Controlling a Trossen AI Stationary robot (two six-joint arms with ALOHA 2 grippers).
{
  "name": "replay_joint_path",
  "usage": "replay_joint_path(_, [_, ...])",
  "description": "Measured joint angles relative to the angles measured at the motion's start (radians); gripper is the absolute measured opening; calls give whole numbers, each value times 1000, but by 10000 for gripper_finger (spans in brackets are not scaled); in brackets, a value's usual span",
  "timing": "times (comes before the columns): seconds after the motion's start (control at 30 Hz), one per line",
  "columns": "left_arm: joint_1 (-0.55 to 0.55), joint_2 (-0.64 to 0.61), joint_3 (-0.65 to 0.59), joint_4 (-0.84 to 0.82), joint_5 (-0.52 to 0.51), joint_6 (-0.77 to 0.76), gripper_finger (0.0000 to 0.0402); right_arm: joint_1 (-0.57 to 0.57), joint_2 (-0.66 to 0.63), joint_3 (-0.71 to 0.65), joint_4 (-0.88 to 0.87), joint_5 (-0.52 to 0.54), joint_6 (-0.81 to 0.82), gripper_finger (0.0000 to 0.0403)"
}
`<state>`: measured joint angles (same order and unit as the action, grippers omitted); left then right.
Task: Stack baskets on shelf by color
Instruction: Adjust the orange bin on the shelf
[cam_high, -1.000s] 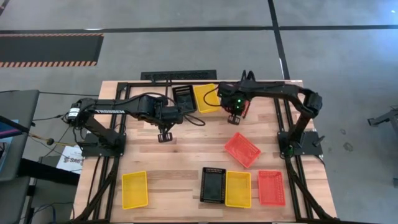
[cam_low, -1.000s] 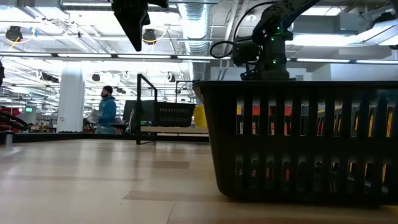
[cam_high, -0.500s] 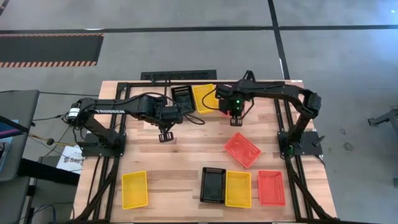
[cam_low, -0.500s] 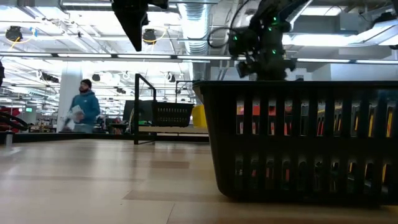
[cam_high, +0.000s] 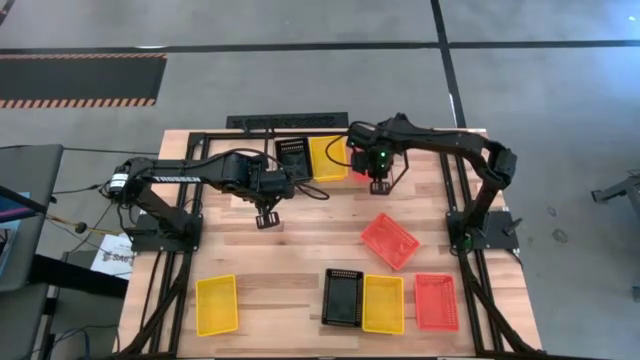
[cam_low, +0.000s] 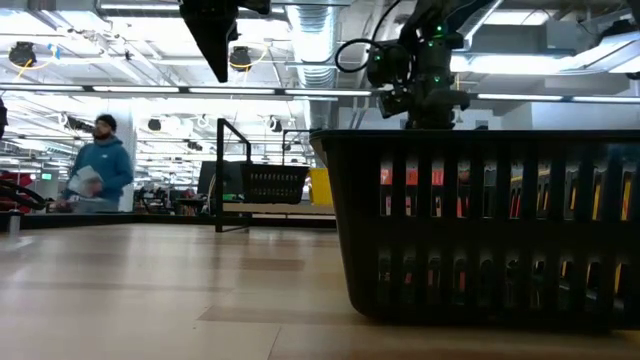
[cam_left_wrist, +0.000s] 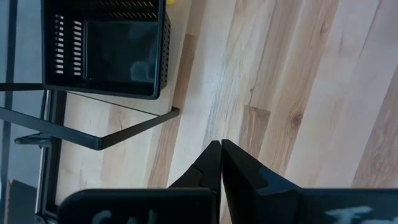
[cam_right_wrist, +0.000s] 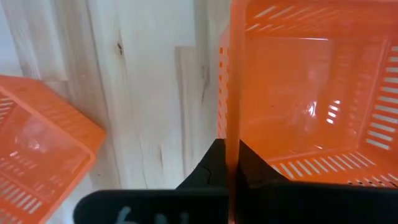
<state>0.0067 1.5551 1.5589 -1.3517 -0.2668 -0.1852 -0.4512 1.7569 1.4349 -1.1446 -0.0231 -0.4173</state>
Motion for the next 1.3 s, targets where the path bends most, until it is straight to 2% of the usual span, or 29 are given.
replay_joint_path(0.3, [0,0,0,0,0,0,0,-12,0,0,59,-43,-3,3])
replay_joint_path(0.77, [0,0,0,0,0,1,0,-51,0,0,63,-48,-9,3])
replay_joint_path(1.03, [0,0,0,-1,0,-3,0,-42,107,0,90,-67,-15,3])
replay_joint_path(1.3, [0,0,0,-1,0,-4,0,-43,121,3,92,-73,-47,3])
